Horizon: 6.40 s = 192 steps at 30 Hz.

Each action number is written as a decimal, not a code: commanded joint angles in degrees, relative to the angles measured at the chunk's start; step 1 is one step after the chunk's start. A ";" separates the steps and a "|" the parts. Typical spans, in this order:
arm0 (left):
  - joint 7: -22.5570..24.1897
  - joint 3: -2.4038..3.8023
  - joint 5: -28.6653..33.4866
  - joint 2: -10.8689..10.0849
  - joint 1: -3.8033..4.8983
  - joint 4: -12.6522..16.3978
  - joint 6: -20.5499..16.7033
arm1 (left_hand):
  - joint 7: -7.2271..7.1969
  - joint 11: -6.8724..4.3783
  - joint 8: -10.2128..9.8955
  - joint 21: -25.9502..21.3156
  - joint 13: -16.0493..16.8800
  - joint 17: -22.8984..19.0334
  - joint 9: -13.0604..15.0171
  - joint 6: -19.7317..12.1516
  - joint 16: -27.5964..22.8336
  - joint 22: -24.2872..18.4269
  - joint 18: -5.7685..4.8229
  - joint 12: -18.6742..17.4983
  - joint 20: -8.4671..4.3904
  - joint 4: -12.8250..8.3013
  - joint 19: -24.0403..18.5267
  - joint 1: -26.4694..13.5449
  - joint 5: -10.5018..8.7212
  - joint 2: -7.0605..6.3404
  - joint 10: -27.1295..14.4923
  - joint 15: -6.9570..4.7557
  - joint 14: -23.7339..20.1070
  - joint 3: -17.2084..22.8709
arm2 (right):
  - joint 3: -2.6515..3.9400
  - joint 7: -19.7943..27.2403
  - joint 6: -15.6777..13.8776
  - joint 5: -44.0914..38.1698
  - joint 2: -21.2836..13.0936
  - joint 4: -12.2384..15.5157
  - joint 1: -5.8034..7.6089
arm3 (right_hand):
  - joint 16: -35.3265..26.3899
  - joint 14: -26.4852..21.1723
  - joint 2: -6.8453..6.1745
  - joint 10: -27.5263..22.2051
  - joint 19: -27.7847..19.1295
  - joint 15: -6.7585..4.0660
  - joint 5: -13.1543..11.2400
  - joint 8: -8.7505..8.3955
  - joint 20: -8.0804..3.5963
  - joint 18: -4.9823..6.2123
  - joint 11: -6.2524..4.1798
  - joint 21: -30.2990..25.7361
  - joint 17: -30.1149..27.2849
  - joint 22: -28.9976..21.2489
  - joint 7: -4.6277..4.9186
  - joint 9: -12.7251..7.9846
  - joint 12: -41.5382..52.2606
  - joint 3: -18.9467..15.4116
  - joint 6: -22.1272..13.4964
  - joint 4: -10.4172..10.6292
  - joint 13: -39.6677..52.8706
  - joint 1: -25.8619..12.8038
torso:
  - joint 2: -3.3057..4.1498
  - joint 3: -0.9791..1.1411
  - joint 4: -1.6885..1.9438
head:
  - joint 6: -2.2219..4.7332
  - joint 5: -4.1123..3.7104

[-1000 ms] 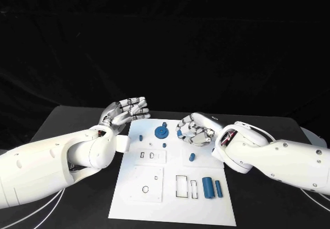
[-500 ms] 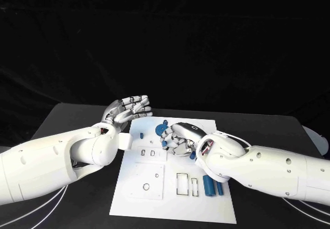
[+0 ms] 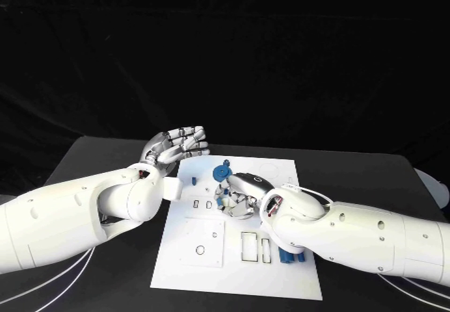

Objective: Assemble the parts on the task board

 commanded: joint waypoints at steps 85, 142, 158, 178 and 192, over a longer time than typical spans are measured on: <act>-0.01 0.04 0.06 -0.12 0.05 0.06 0.73 | 3.28 0.01 -0.09 -0.26 0.01 0.11 0.07 0.19 -0.37 -0.12 0.47 -0.24 -0.02 -0.12 -0.21 0.61 -0.05 0.00 0.32 0.19 0.01 0.21 | 0.00 -1.76 1.64 -1.91 2.02 -1.89 -0.82 | 0.32 6.18 -1.93 2.67 2.08 -0.08 -0.81 1.12 -0.30 0.26 0.02 -0.57 15.05 10.12 0.09 2.27 -0.62 -0.75 -1.25 1.05 11.45 -2.66 | -0.04 0.03 -0.06 | -0.88 0.33; -5.63 0.05 -12.23 -0.11 0.05 -1.47 0.69 | 0.47 -4.33 3.38 4.52 1.28 4.33 1.89 10.01 5.06 0.94 1.04 4.93 -4.51 0.80 11.52 -3.60 -0.38 -0.65 17.25 -4.76 13.63 -2.59 | 0.76 18.50 -12.88 17.11 -5.28 1.57 1.45 | 0.32 6.18 -2.78 -1.61 0.36 2.83 -5.04 -5.42 2.55 0.99 3.21 -3.51 15.05 8.11 3.43 -1.40 -4.13 -12.15 -8.75 6.56 7.29 -1.64 | -0.70 0.06 -0.21 | -0.79 0.45; -27.95 0.07 -32.94 0.84 1.88 -5.40 15.05 | -3.66 -9.87 8.37 42.46 16.15 61.58 7.59 15.89 62.45 34.87 -2.15 20.94 -13.20 0.38 31.76 -14.32 -9.41 4.32 27.97 -12.04 39.37 -13.01 | 1.20 20.93 -9.67 33.65 -17.98 3.77 7.44 | 0.32 6.18 -2.14 -1.06 0.57 2.12 -3.00 -2.89 1.91 0.93 2.39 -3.34 15.05 8.37 2.56 -0.79 -3.65 -11.96 -6.18 7.36 7.74 -1.27 | -2.68 0.84 -0.38 | -1.26 1.83; -57.33 -0.85 -60.10 7.24 6.14 -8.92 34.35 | -5.32 -11.39 20.90 63.80 56.24 77.57 19.31 11.85 74.26 67.04 -6.55 61.79 -13.96 0.88 38.97 -13.11 -8.78 9.96 27.70 -13.10 44.44 -22.14 | 1.17 18.87 -9.09 33.98 -21.12 2.46 7.86 | 0.32 6.18 -2.20 -1.18 0.43 2.09 -2.97 -2.82 1.89 0.99 2.37 -3.54 15.05 8.20 2.53 -0.78 -3.77 -12.01 -6.16 7.42 7.60 -1.32 | -3.49 1.58 -0.05 | -2.05 2.40; -60.61 -1.68 -62.26 9.91 7.04 -10.38 38.20 | -6.05 -11.96 24.87 64.50 59.26 77.57 23.06 11.68 74.26 68.34 -6.73 64.51 -14.31 0.97 39.14 -15.37 -9.18 10.61 28.19 -13.55 44.44 -24.71 | 1.11 18.08 -9.26 33.32 -21.11 1.99 7.84 | 0.28 6.14 -2.30 -1.28 0.33 2.06 -2.88 -2.77 1.85 1.03 2.34 -3.71 14.89 8.07 2.51 -0.78 -3.86 -12.10 -6.22 7.51 7.48 -1.40 | -3.26 1.45 -0.07 | -2.48 2.67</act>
